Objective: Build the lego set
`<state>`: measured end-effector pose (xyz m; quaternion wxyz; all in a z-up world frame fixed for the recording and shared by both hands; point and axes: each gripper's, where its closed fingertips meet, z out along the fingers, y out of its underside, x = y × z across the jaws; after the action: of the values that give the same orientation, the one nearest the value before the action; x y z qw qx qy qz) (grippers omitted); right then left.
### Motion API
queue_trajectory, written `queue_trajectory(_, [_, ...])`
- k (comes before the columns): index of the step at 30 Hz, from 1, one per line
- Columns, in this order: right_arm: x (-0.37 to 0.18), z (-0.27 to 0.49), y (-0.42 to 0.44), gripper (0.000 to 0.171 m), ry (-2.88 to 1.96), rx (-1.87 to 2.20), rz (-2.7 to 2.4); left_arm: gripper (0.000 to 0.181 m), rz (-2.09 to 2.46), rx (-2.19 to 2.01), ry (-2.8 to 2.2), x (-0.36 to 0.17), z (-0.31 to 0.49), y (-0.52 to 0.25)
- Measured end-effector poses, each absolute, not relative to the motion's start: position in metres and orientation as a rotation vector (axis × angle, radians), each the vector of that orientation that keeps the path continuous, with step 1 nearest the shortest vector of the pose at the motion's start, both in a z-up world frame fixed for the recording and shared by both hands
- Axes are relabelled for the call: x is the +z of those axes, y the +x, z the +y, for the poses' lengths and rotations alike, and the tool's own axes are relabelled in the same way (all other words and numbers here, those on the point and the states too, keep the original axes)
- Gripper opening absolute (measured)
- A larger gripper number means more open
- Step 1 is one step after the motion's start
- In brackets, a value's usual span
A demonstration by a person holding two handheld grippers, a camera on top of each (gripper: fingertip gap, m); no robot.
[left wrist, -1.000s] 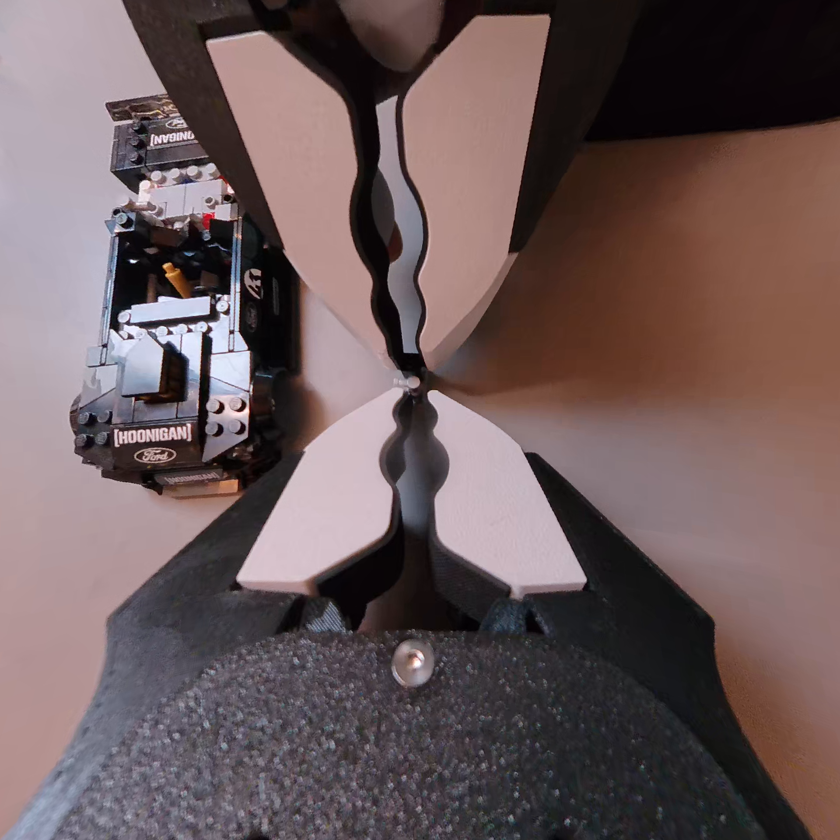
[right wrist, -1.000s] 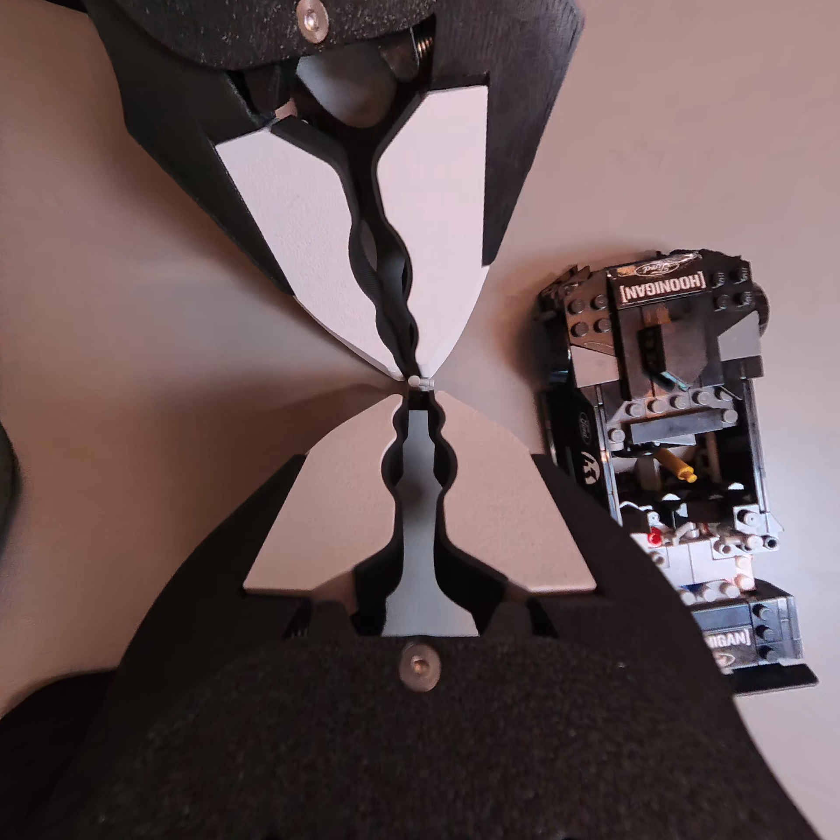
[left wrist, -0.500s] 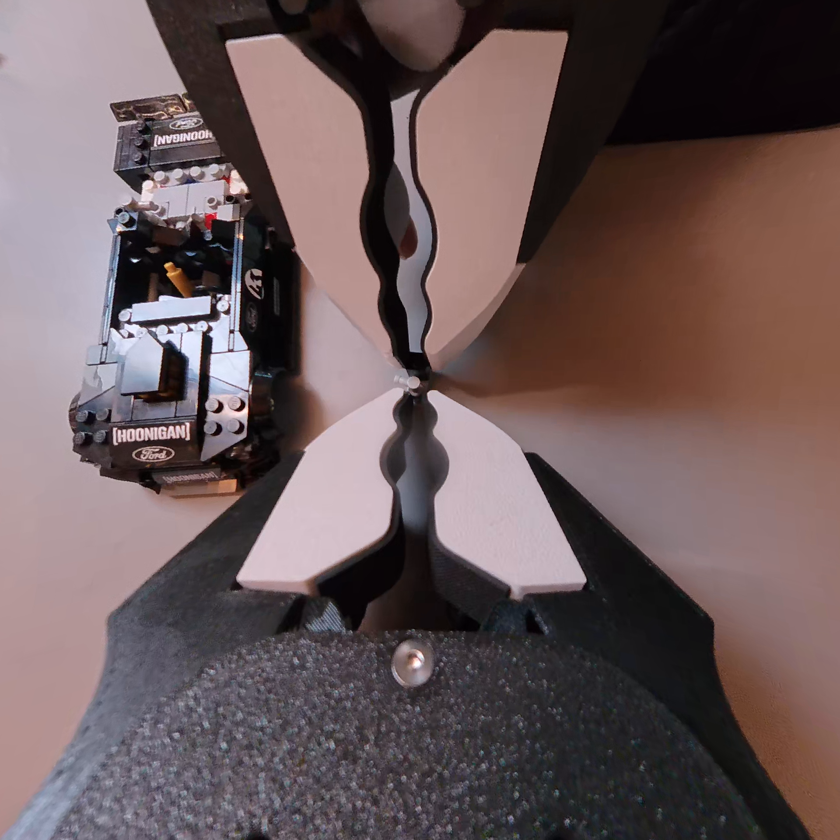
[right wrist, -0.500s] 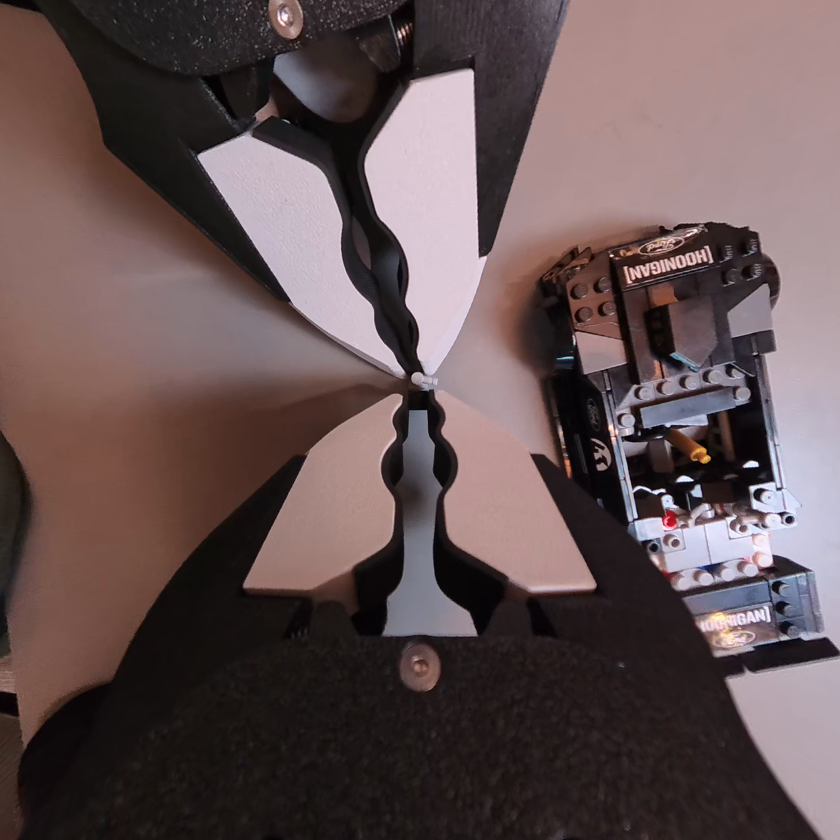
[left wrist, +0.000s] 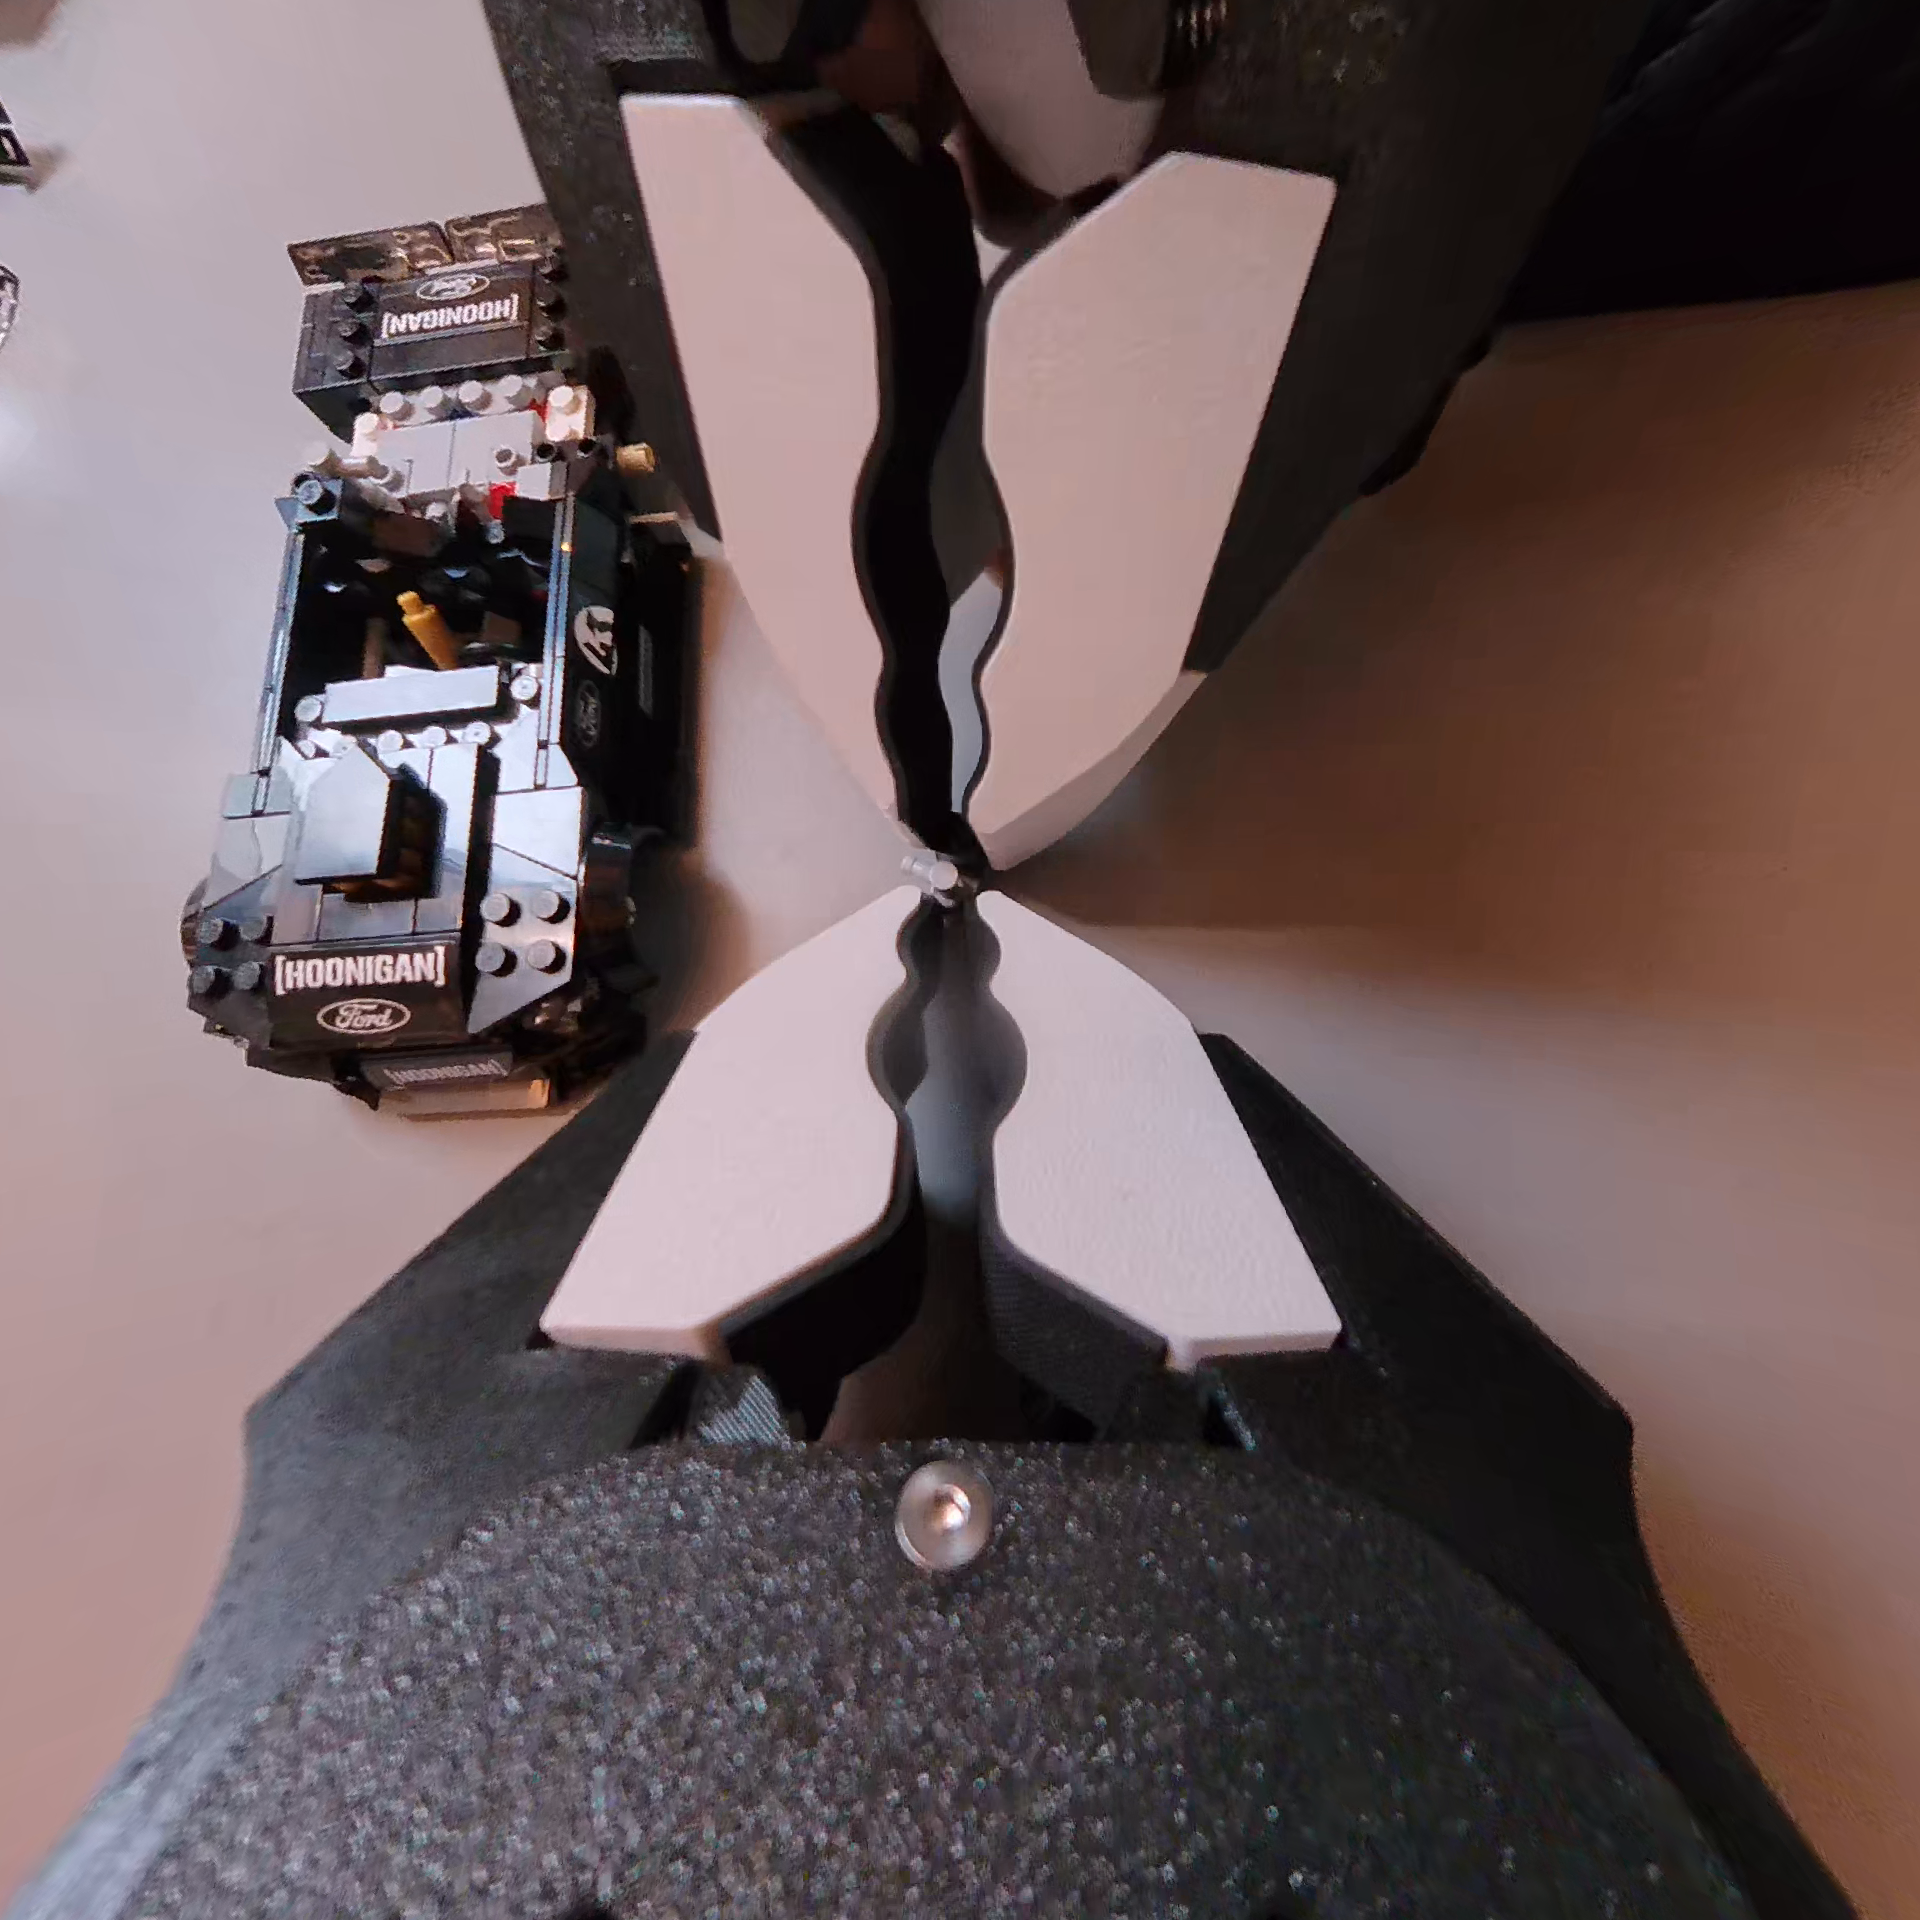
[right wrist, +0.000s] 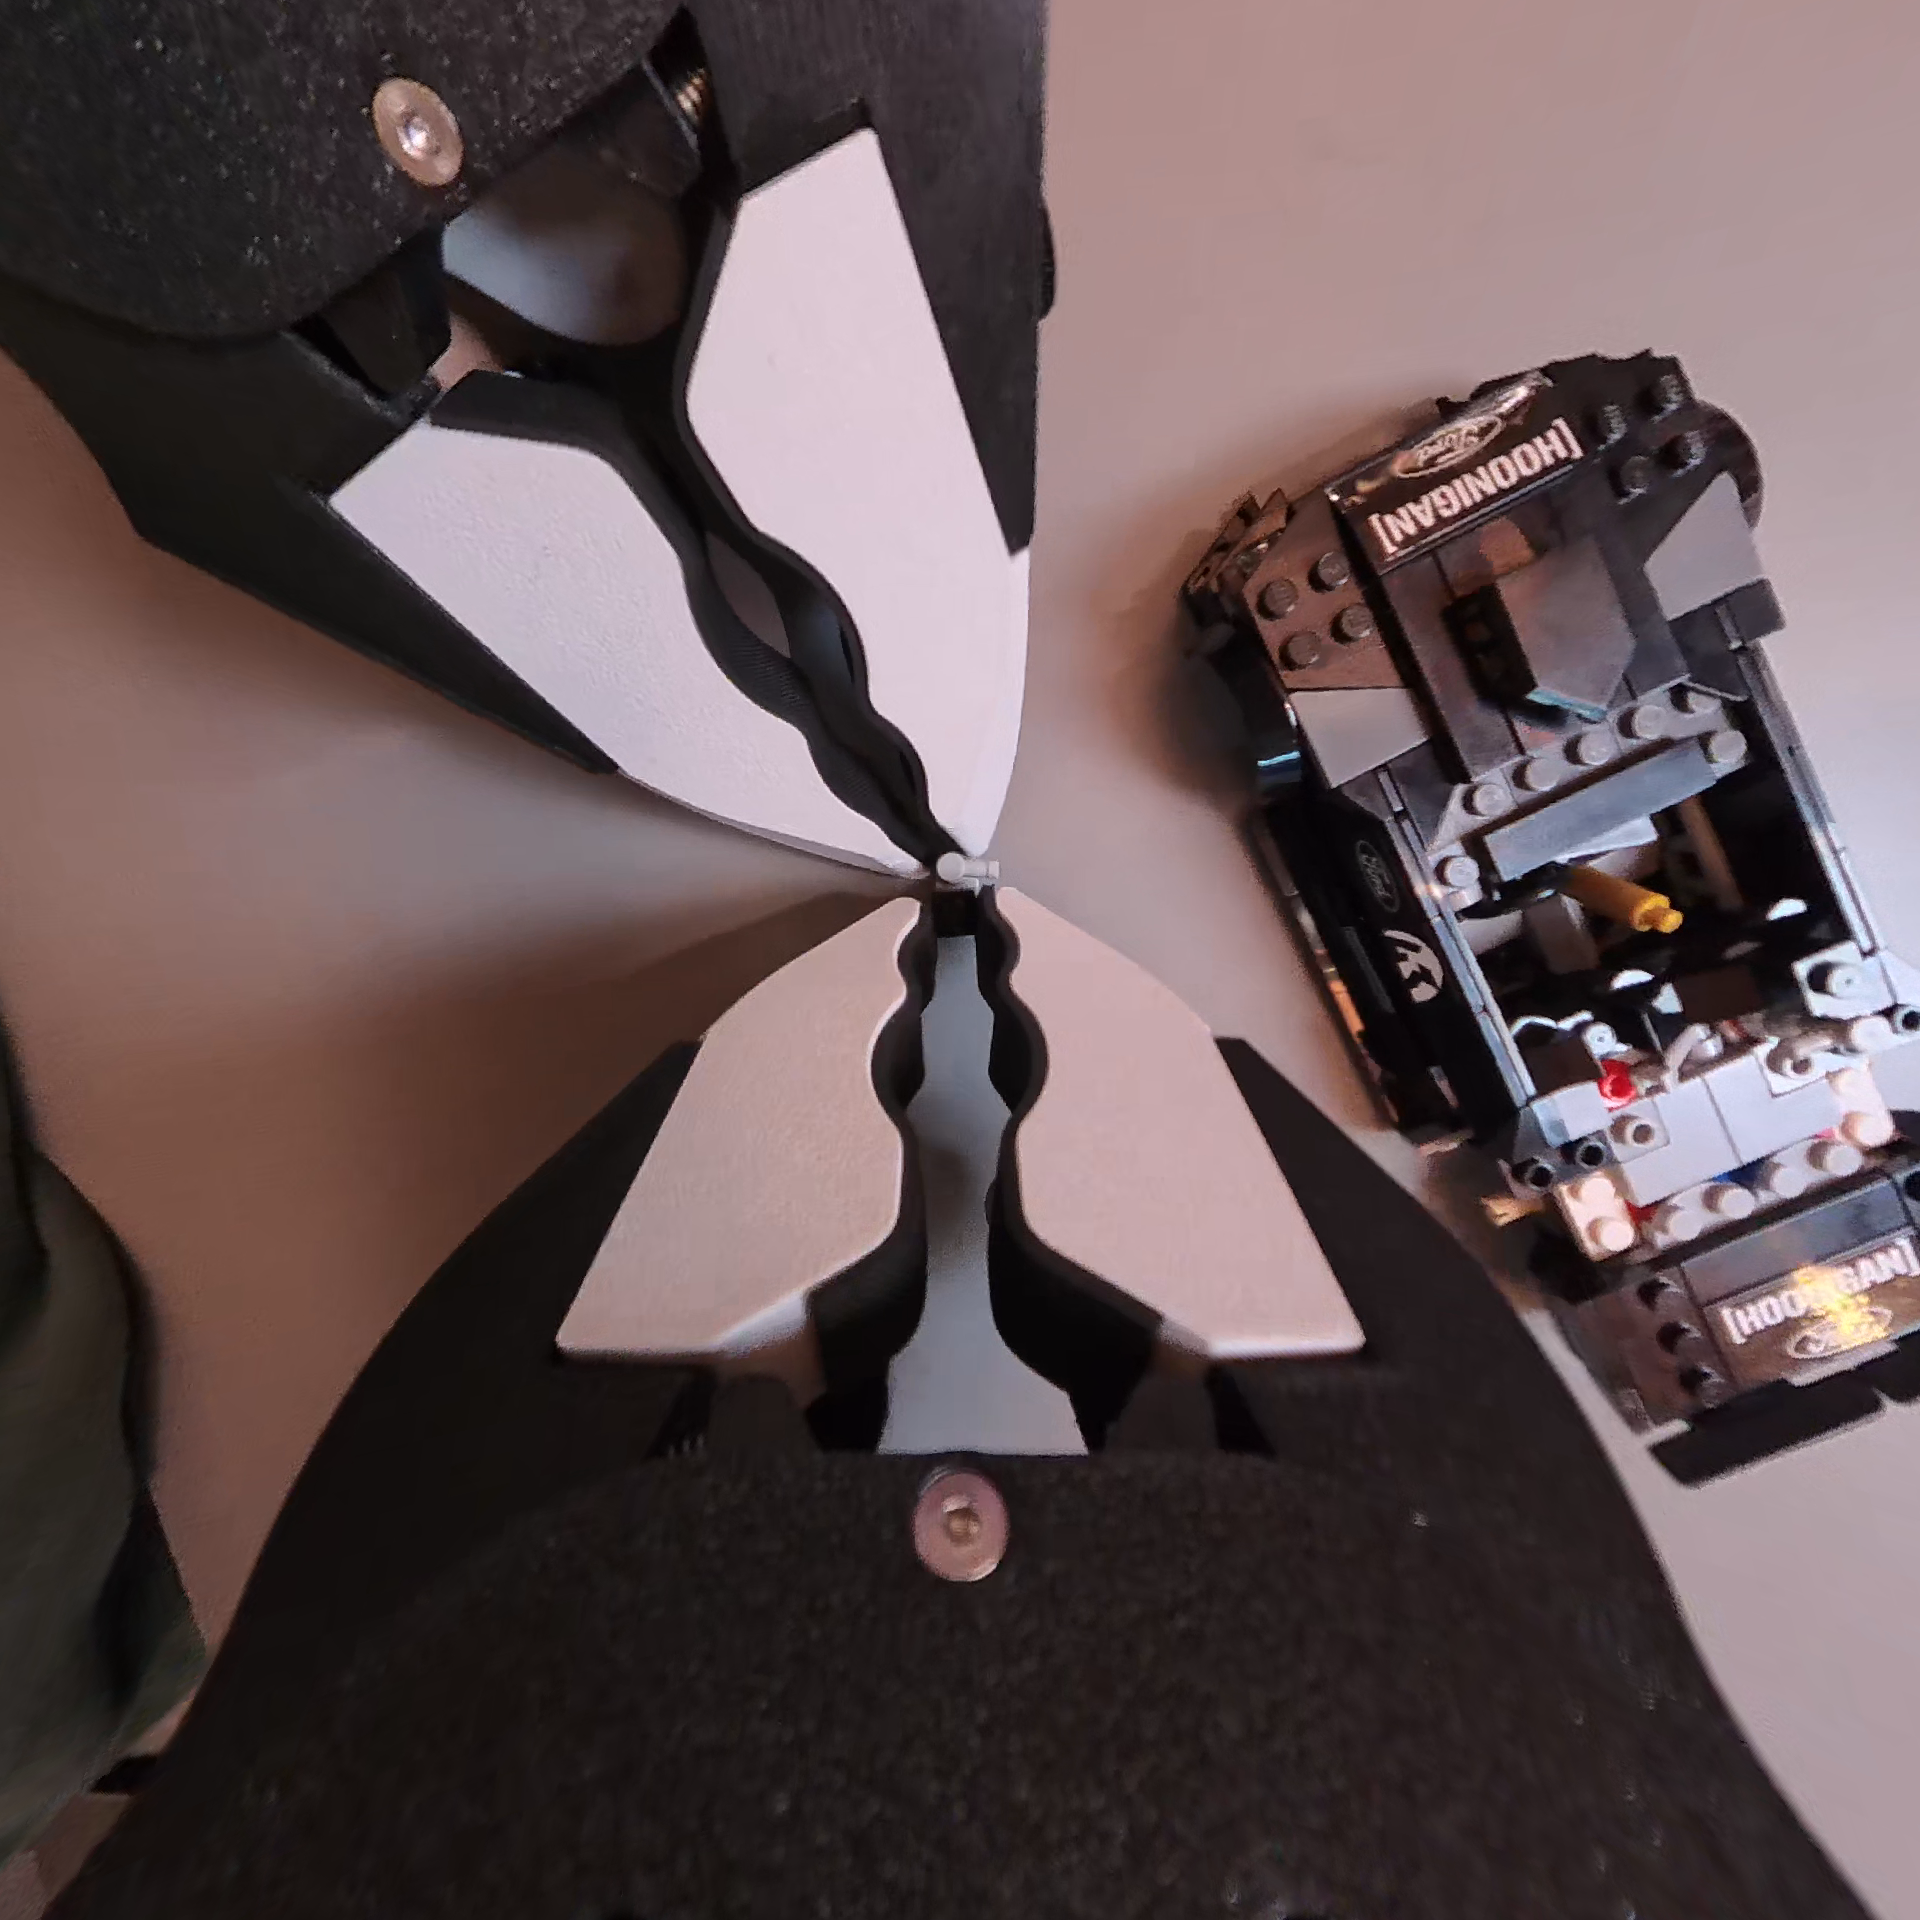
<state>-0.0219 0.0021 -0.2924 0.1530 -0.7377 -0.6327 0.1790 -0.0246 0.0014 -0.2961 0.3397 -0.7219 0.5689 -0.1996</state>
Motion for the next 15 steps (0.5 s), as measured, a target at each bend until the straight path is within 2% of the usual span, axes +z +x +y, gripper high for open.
queue_trajectory(10, [-0.2909,0.0018,-0.0234,0.008,-2.119,0.676,-1.707,0.001,1.486,-0.557,-1.870,-0.2963,-0.0002,-0.0278])
queue_trajectory(15, [-0.2907,0.0010,-0.0239,0.008,-2.026,0.690,-1.781,0.013,1.503,-0.546,-1.847,-0.2952,0.0015,-0.0261])
